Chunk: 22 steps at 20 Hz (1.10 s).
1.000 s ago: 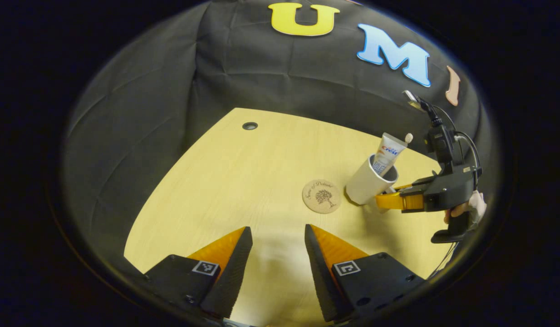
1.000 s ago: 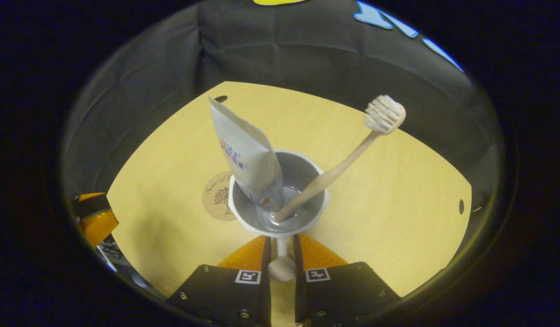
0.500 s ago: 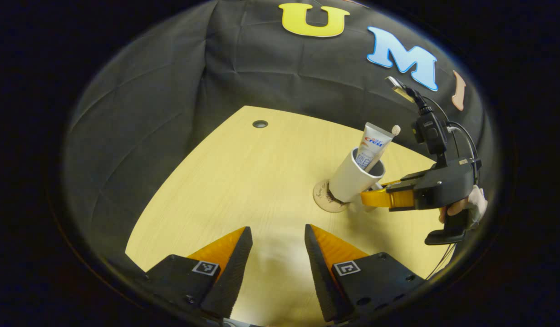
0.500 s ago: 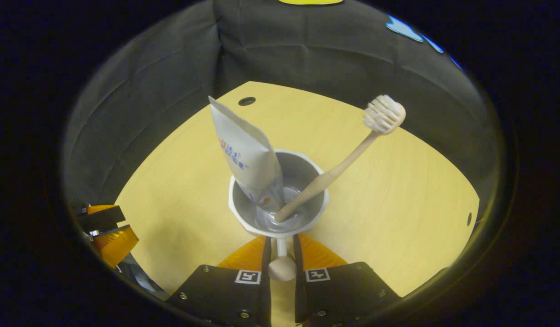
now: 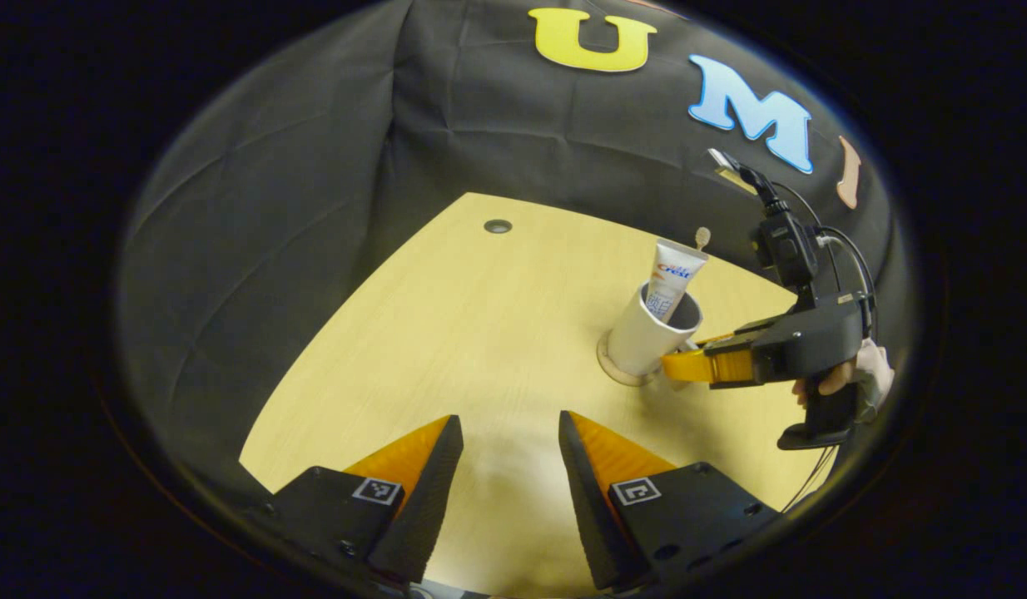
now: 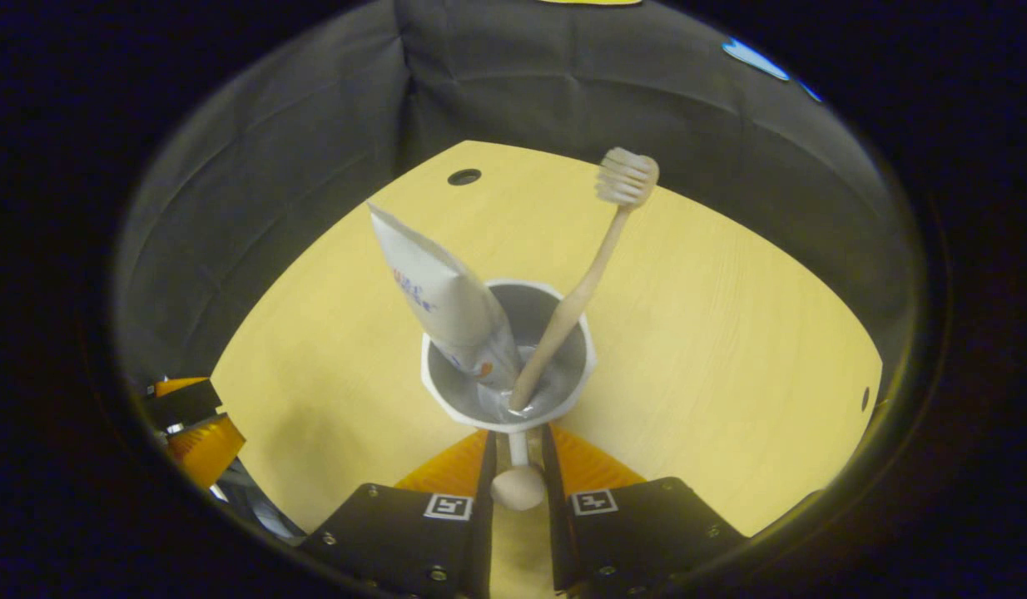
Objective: Put the toothbrush and toothpaste on the desktop into the cup, then pick up the cup and place it on the coaster on the desktop.
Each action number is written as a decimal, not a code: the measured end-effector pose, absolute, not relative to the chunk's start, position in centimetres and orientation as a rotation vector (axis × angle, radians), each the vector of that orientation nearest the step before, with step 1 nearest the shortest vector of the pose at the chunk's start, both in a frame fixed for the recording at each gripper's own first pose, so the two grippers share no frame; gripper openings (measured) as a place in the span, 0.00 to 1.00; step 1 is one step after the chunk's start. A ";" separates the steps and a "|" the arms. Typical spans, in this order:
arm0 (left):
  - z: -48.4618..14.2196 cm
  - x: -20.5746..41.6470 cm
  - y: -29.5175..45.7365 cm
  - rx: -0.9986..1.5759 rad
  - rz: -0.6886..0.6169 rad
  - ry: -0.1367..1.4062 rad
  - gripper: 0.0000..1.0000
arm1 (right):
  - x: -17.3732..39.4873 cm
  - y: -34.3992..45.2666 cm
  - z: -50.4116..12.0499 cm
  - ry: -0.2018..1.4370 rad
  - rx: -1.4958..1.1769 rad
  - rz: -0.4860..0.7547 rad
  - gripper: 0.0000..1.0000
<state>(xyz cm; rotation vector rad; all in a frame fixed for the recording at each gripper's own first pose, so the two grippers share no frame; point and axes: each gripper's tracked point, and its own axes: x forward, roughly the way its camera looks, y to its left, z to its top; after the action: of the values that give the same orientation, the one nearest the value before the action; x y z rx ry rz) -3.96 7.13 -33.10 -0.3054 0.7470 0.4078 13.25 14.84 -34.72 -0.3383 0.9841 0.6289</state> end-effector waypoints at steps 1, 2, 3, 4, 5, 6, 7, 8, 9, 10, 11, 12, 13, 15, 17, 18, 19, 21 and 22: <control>-33.2 -3.9 7.2 -0.303 0.403 0.745 0.77 | 13.3 14.9 -34.6 0.979 -0.332 0.624 0.28; -33.3 -3.7 7.2 -0.299 0.398 0.743 0.77 | 13.2 14.8 -34.2 0.974 -0.326 0.618 0.28; -33.5 -3.6 7.3 -0.295 0.393 0.739 0.77 | 13.2 14.8 -34.0 0.968 -0.322 0.615 0.28; -33.6 -3.3 7.3 -0.292 0.387 0.734 0.77 | 13.1 14.8 -33.6 0.960 -0.317 0.613 0.28; -33.6 -3.1 7.2 -0.290 0.379 0.729 0.77 | 13.0 14.8 -33.1 0.950 -0.312 0.611 0.28; -33.6 -2.9 7.1 -0.287 0.373 0.727 0.77 | 12.9 14.8 -32.6 0.942 -0.306 0.609 0.28; -33.5 -2.7 6.8 -0.283 0.366 0.724 0.77 | 12.8 14.8 -32.2 0.933 -0.295 0.607 0.28; -33.2 -2.5 6.5 -0.278 0.359 0.720 0.77 | 12.8 14.8 -31.7 0.926 -0.284 0.604 0.28; -32.6 -2.7 6.1 -0.274 0.351 0.714 0.77 | 12.8 14.8 -31.4 0.921 -0.274 0.601 0.28; -32.0 -2.6 5.7 -0.271 0.345 0.709 0.77 | 12.8 14.7 -31.2 0.916 -0.266 0.598 0.28; -31.8 -2.9 5.2 -0.268 0.340 0.704 0.77 | 12.7 14.6 -31.0 0.912 -0.261 0.595 0.28; -31.5 -2.9 5.0 -0.268 0.338 0.701 0.77 | 12.6 14.6 -30.9 0.911 -0.258 0.596 0.28; -31.5 -3.0 4.8 -0.267 0.337 0.699 0.77 | 12.5 14.4 -30.9 0.910 -0.259 0.596 0.28; -31.1 -2.9 4.3 -0.265 0.333 0.691 0.77 | 12.2 14.3 -30.7 0.902 -0.262 0.598 0.28; -30.8 -3.1 4.1 -0.257 0.335 0.684 0.77 | 12.0 14.1 -30.6 0.898 -0.262 0.599 0.28; -30.6 -3.0 4.0 -0.253 0.335 0.681 0.77 | 11.9 13.9 -30.6 0.895 -0.260 0.599 0.28; -30.4 -3.0 4.0 -0.248 0.334 0.677 0.77 | 11.8 13.9 -30.5 0.893 -0.257 0.600 0.28; -30.1 -2.9 3.8 -0.237 0.331 0.667 0.77 | 11.5 13.6 -30.4 0.891 -0.243 0.601 0.28; -29.9 -2.7 3.8 -0.228 0.329 0.662 0.77 | 11.2 13.5 -30.4 0.889 -0.236 0.601 0.28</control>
<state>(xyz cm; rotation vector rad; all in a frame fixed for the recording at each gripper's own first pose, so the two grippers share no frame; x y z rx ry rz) -2.71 3.75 -29.95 -0.2281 0.6619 0.3289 11.24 13.50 -30.36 -0.2365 0.8890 0.6011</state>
